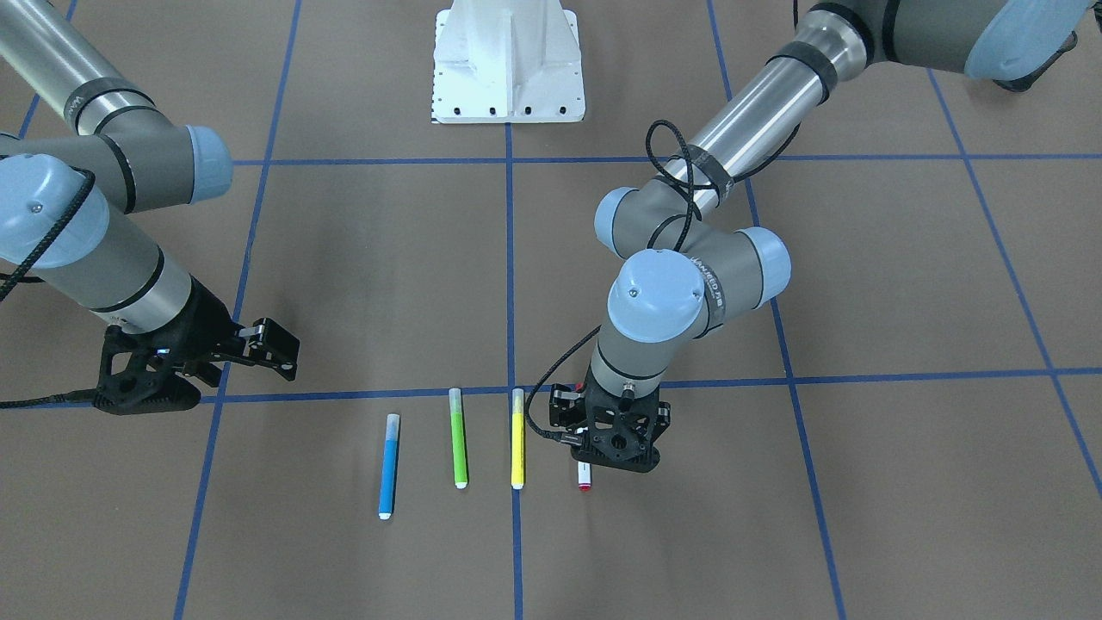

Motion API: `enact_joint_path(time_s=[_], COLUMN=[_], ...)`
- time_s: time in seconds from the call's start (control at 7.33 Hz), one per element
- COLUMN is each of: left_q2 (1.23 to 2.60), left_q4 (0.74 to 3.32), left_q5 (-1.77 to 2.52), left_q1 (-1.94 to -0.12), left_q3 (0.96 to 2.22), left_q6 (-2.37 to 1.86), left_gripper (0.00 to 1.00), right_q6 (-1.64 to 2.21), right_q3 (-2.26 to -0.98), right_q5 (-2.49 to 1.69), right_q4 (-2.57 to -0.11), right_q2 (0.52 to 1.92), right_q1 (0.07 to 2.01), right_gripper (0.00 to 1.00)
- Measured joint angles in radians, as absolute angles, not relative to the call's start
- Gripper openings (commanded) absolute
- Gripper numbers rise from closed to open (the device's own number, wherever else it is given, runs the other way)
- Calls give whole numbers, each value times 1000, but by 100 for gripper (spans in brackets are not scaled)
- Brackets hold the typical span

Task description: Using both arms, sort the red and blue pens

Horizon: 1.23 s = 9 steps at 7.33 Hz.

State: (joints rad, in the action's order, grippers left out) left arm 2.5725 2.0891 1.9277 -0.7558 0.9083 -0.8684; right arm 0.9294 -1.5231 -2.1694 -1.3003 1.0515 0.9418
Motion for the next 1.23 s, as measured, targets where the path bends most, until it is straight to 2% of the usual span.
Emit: enact_joint_path(time_s=[0.82,0.95,1.09,1.23], left_q2=[2598,2598,2599,2599], left_q4=[2169,2172,2173,2173], left_q5=[1862,1860,1858,1858], left_q1=[-735,-732,-730,-729], left_q3=[829,826,825,824], left_q6=[-878,-878,-878,-878], left_gripper=[53,49,38,38], right_q6=[930,930,930,930], right_q3=[-1513,-1512,-1509,-1504], right_q5=[-2134,-2134,-2134,-2134], right_q4=[-1300,-1300,-1300,-1300], right_q2=[1041,1041,1041,1040], right_q1=[919,917,917,915], right_gripper=[99,99,99,99])
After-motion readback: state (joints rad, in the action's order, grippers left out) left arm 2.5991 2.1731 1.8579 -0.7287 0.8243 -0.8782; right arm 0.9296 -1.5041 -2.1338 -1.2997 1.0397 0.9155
